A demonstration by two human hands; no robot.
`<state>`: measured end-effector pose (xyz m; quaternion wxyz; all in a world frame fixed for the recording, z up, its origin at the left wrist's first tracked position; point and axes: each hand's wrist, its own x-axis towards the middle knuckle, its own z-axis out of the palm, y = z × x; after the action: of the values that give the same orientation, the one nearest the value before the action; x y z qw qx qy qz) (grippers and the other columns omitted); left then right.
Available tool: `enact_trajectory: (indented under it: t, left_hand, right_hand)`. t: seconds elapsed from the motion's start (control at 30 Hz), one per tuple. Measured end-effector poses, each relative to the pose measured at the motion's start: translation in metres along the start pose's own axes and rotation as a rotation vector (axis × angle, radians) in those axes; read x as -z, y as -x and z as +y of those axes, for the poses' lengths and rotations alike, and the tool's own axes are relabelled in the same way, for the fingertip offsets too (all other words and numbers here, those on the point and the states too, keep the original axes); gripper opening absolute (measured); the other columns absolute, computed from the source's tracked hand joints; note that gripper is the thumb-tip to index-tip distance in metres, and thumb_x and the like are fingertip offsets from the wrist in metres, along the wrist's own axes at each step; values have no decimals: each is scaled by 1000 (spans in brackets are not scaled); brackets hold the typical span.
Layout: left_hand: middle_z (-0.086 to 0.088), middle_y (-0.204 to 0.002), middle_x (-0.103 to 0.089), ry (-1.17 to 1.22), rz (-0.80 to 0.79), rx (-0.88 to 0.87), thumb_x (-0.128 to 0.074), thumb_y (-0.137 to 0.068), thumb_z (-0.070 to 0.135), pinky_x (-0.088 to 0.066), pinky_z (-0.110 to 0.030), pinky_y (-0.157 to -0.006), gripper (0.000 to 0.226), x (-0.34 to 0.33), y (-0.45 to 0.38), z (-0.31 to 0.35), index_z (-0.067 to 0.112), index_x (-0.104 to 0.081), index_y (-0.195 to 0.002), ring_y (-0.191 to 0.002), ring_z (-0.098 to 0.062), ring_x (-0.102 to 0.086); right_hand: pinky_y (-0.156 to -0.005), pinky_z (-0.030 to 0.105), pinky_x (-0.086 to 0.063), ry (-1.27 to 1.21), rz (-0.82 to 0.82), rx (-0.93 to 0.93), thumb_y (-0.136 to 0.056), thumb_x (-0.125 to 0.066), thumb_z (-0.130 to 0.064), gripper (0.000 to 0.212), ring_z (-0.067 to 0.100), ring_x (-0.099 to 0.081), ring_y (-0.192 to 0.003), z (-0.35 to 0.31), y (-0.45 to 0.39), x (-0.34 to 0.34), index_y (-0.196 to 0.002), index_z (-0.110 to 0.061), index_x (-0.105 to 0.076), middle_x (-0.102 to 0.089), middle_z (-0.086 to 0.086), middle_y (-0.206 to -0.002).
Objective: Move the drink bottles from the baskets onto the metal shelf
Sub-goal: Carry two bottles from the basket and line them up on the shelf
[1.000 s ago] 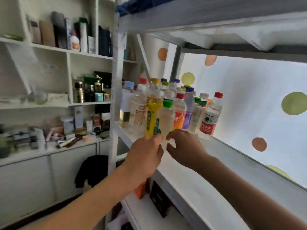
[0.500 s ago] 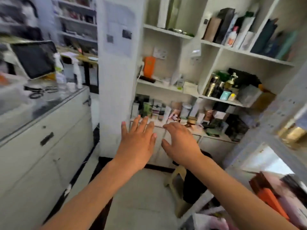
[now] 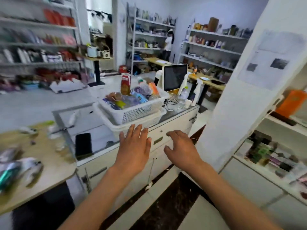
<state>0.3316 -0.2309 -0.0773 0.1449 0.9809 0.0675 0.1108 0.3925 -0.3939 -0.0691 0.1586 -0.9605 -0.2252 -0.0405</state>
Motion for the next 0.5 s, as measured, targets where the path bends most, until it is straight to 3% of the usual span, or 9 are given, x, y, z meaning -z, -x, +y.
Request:
enact_trajectory:
  t: [0.23,0.5]
  left_hand:
    - [1,-151,-33,13,93,143,-20,-103,39,-14,-49,-117,47,9,-22,-54,22,-30,-146,-142,-20,-21]
    - [-1,-142,-46,-3,205,243,-27,-103,35,-22,-45,-116,43,0,-106,-112,19,-42,-140,-133,-20,-36]
  right_hand:
    - [-105,39,-40,-83,-31,126,-87,-62,-28,51,28,-48,-125,-50,-74,-31,-135,-14,-54,-54,8,-132]
    - [-102,36,-42,-186,6,245,-87,-66,-25,46,27,-51,-121,-65,-211,-54,-130,-14,-58,-57,9,-132]
